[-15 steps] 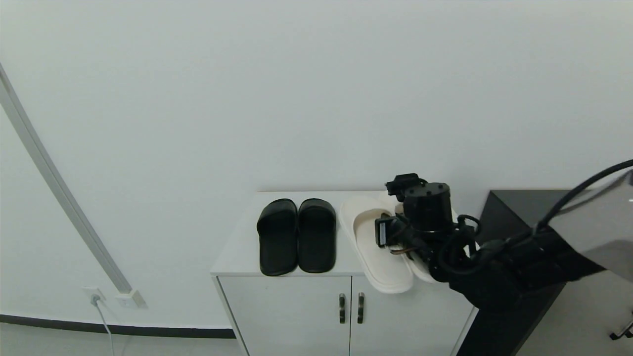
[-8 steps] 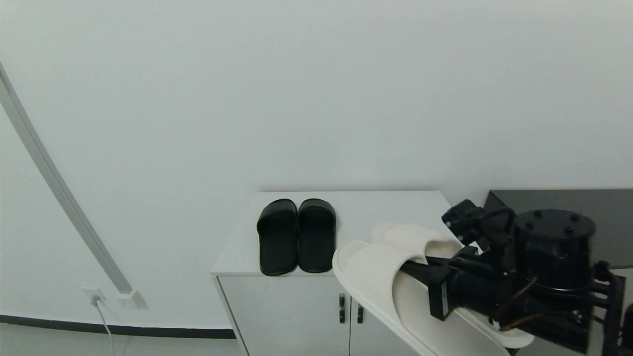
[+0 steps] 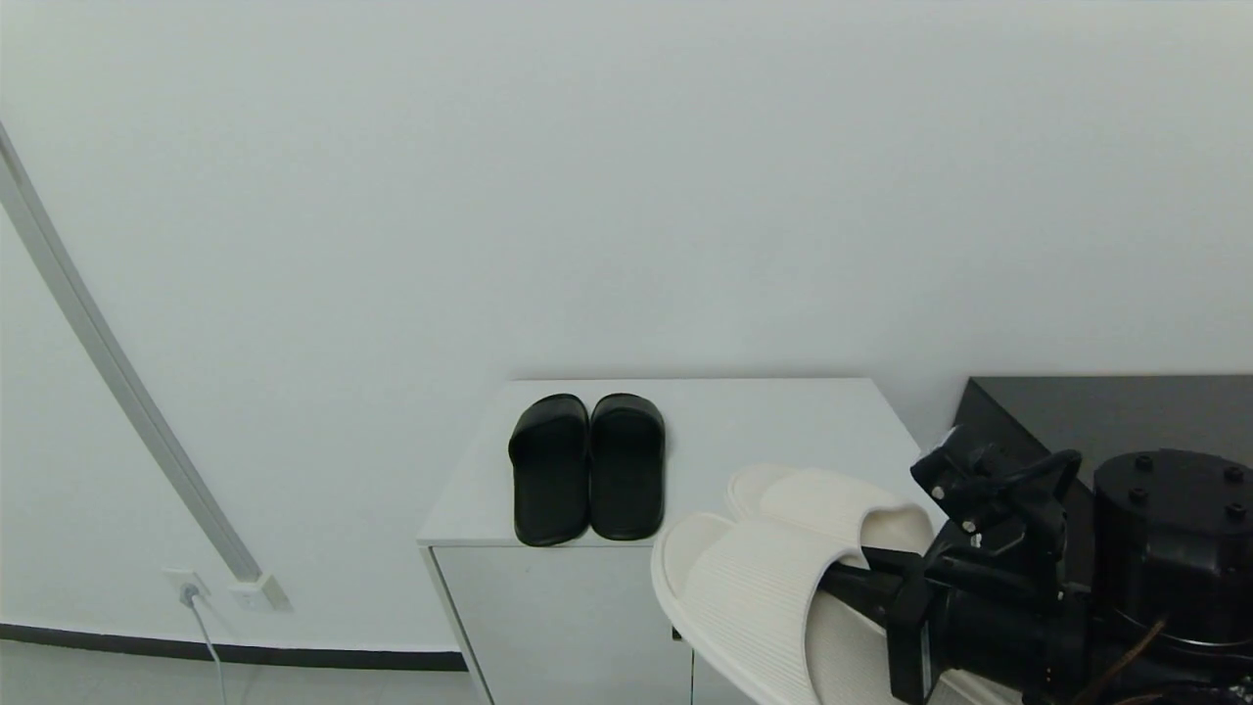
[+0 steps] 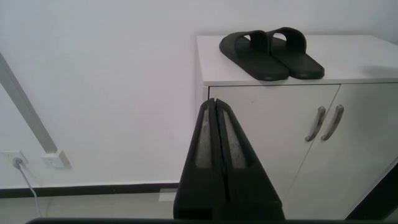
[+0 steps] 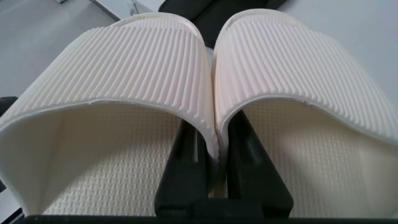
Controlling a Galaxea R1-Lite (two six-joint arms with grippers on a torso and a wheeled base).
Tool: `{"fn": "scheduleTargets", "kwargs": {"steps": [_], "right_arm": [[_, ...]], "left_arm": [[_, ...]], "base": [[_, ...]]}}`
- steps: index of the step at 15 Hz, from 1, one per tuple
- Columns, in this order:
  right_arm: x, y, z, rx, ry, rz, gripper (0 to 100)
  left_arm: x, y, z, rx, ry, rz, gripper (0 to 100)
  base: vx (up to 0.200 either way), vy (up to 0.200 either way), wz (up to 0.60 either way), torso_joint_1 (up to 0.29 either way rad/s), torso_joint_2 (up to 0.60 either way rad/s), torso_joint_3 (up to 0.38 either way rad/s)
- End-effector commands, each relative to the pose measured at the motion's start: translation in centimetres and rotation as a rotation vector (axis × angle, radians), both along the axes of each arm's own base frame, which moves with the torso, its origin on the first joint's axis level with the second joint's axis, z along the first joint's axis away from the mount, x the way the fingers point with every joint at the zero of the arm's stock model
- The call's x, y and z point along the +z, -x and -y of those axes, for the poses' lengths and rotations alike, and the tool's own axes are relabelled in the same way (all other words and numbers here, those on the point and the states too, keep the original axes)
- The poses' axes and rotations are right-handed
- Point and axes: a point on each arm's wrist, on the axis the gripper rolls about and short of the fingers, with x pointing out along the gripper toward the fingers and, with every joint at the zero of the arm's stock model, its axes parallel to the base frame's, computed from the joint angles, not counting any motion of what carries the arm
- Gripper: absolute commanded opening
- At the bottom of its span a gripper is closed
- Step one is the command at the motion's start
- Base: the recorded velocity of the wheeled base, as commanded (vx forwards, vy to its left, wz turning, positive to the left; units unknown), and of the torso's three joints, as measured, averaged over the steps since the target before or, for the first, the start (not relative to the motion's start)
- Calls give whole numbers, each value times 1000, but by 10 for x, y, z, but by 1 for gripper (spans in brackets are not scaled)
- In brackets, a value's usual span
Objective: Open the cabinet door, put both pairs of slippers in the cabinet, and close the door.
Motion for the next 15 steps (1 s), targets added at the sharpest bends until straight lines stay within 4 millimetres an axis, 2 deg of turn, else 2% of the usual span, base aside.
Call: {"fn": "scheduleTargets", "kwargs": {"steps": [1, 2, 8, 15], "right_arm": [[0, 2, -1, 9, 1, 0, 0], [-1, 2, -1, 10, 3, -3, 0], [-5, 4, 0, 18, 20, -4, 0], [-8, 6, 2, 24, 34, -6, 0]], "left_arm": [[0, 0, 0, 1, 0, 0, 0], [0, 0, 0, 1, 0, 0, 0], [0, 0, 0, 1, 0, -2, 0], [0, 0, 0, 1, 0, -2, 0]], "base": [[0, 0, 0, 0, 0, 0], [0, 0, 0, 0, 0, 0], [-200, 0, 0, 6, -1, 2], [0, 0, 0, 0, 0, 0]]}}
